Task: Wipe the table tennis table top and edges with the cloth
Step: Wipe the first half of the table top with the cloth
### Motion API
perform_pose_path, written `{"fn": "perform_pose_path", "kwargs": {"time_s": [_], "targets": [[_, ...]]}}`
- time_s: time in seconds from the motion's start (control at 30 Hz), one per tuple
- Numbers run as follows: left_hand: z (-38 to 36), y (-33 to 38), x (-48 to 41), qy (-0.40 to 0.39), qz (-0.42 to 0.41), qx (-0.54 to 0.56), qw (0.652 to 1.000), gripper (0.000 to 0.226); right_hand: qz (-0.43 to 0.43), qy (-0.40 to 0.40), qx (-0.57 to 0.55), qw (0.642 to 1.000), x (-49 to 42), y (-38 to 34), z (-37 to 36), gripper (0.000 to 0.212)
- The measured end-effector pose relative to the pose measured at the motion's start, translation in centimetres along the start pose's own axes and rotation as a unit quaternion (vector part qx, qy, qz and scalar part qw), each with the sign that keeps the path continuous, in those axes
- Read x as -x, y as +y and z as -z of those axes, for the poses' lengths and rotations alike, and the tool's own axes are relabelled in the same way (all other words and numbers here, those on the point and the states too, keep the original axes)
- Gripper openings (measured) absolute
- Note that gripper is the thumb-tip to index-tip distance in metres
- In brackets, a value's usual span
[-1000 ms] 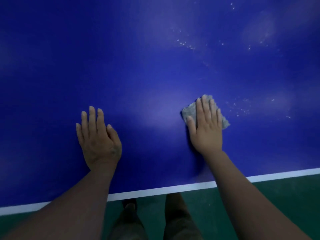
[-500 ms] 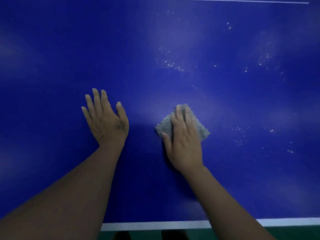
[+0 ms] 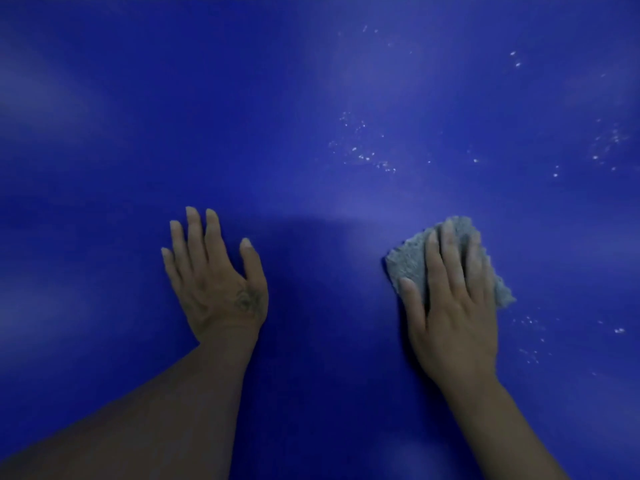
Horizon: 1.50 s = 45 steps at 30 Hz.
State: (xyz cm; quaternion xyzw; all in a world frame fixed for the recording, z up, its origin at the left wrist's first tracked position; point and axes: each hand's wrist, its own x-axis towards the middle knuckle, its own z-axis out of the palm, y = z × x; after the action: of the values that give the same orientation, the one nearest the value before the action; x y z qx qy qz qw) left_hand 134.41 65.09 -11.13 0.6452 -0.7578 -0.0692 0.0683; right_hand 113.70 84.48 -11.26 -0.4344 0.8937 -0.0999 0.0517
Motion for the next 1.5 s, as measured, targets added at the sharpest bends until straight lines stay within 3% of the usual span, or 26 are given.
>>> {"fn": "perform_pose_path", "kwargs": {"time_s": [0.27, 0.43, 0.57, 0.77, 0.9, 0.97, 1.2, 1.3, 1.4, 1.5], "targets": [[0.1, 0.1, 0.3, 0.006, 0.001, 0.012, 1.000, 0.066, 0.119, -0.012, -0.028, 0.992, -6.1, -12.4, -2.7, 0.065], [-0.1, 0.0, 0.2, 0.018, -0.002, 0.023, 1.000, 0.062, 0.127, -0.024, -0.040, 0.991, -12.7, -18.2, -3.7, 0.066], [0.1, 0.1, 0.2, 0.007, 0.003, 0.025, 1.000, 0.063, 0.088, -0.024, -0.057, 0.994, -14.1, -16.2, -3.2, 0.067], [0.4, 0.2, 0.3, 0.009, 0.003, 0.036, 0.999, 0.061, -0.080, 0.007, -0.021, 0.997, -11.1, -5.6, -0.6, 0.070], [0.5, 0.2, 0.3, 0.008, 0.003, 0.036, 0.999, 0.061, -0.124, -0.012, -0.011, 0.992, -8.5, -5.5, -0.2, 0.072], [0.5, 0.2, 0.3, 0.008, 0.004, 0.036, 0.999, 0.061, -0.106, -0.011, 0.006, 0.994, -8.9, -7.9, -0.7, 0.072], [0.2, 0.2, 0.2, 0.012, -0.001, 0.037, 0.999, 0.064, 0.081, -0.028, -0.025, 0.996, -15.1, -19.7, -3.7, 0.072], [0.0, -0.1, 0.3, 0.018, -0.003, 0.034, 0.999, 0.063, 0.119, -0.034, -0.008, 0.992, -18.7, -20.1, -4.2, 0.074], [-0.1, -0.1, 0.3, 0.027, -0.003, 0.033, 0.999, 0.060, 0.102, -0.028, 0.010, 0.994, -21.3, -17.0, -3.7, 0.074], [0.0, 0.0, 0.3, 0.026, -0.002, 0.044, 0.999, 0.060, 0.012, -0.010, 0.030, 0.999, -21.8, -11.1, -2.3, 0.074]]}}
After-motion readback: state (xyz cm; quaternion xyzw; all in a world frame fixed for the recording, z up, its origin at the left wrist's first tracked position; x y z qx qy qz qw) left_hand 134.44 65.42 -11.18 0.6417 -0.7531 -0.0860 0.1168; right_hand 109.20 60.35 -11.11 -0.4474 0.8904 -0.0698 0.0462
